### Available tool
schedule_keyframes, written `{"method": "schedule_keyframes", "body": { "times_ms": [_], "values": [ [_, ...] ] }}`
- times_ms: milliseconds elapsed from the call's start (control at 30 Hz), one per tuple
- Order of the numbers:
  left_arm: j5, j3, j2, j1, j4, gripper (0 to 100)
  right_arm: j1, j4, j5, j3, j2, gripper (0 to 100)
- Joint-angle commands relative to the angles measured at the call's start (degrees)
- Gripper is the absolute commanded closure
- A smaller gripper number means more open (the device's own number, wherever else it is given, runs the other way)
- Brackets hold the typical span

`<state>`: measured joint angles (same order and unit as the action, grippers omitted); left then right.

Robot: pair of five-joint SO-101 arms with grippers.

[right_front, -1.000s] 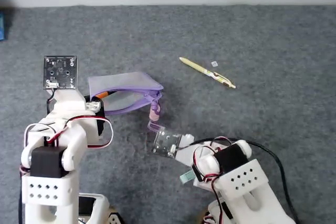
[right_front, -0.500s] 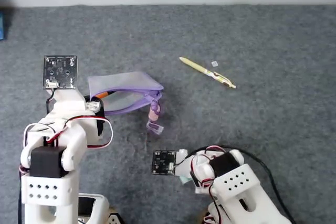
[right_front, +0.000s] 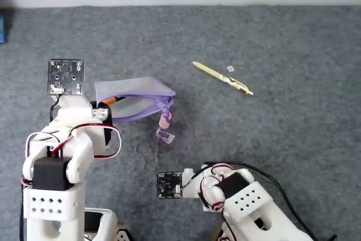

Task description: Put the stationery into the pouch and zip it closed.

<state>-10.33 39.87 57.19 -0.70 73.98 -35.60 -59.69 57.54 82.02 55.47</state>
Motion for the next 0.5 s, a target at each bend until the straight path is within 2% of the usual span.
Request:
{"method": "schedule_keyframes", "body": {
  "times_ms": [0, 167, 267, 467],
  "values": [
    [0.62, -0.31, -0.18, 0.18, -1.14, 99, -0.40, 2.59, -0.70, 0.88, 0.22, 77.0],
    [0.70, -0.31, -0.35, 0.18, -1.23, 99, -2.24, 2.68, -0.97, 0.97, 0.22, 98.7],
    [0.70, -0.31, -0.35, 0.18, -1.23, 99, -1.98, 2.68, -1.05, 0.97, 0.22, 95.7],
    [0.70, -0.31, -0.35, 0.18, -1.23, 99, -1.71, 1.19, -2.37, -1.67, 0.75, 99.0]
  ]
}}
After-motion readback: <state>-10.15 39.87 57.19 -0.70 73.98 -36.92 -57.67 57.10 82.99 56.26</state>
